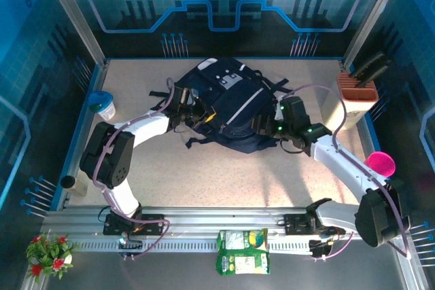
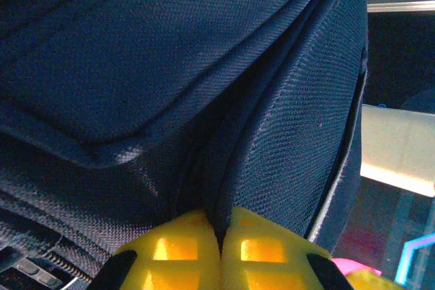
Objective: Pack books, pencil case, and school supplies into a backpack
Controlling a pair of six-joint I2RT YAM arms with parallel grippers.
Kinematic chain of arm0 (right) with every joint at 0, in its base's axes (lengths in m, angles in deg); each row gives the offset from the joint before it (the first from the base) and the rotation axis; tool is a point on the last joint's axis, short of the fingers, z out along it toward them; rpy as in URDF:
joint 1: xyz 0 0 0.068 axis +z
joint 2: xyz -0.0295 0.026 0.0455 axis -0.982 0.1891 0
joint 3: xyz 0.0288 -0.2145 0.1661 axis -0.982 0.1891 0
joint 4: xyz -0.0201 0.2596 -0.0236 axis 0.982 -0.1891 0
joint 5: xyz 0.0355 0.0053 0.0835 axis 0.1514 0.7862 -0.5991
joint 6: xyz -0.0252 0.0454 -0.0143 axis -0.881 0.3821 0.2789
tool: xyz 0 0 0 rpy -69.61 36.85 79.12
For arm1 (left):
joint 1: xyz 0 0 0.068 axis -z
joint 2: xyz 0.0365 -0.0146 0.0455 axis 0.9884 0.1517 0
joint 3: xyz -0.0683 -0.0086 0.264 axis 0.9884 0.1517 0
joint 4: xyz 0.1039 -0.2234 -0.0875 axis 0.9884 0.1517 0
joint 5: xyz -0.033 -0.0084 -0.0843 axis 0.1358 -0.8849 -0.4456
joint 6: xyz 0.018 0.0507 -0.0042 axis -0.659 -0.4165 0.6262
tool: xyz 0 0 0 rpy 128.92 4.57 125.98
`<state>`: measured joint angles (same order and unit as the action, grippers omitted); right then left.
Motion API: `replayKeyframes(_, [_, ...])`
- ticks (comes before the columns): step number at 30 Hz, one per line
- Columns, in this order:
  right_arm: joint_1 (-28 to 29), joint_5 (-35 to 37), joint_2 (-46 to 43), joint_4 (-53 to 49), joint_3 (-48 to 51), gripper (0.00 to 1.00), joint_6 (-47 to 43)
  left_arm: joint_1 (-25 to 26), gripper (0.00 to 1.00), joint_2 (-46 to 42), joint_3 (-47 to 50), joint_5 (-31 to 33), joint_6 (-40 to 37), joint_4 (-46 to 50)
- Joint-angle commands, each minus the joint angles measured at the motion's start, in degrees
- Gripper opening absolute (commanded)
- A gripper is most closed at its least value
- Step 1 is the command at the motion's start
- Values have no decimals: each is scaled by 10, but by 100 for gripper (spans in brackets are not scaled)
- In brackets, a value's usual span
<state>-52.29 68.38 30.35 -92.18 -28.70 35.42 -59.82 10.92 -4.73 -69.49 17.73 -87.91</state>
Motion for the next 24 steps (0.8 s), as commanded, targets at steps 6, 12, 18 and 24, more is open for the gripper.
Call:
replayKeyframes(6, [132, 107, 41, 20, -32, 57, 41, 41, 0, 18, -45, -18, 39, -65])
replayKeyframes(12, [168, 147, 81, 54, -44, 47, 75, 57, 0, 27, -52, -12, 48, -67])
replayKeyframes(18, [187, 223, 137, 24, -86, 36, 123, 68, 0, 29, -56, -4, 53, -68])
replayKeyframes(24, [188, 267, 187, 9, -124, 26, 149, 71, 0, 30, -59, -5, 55, -67])
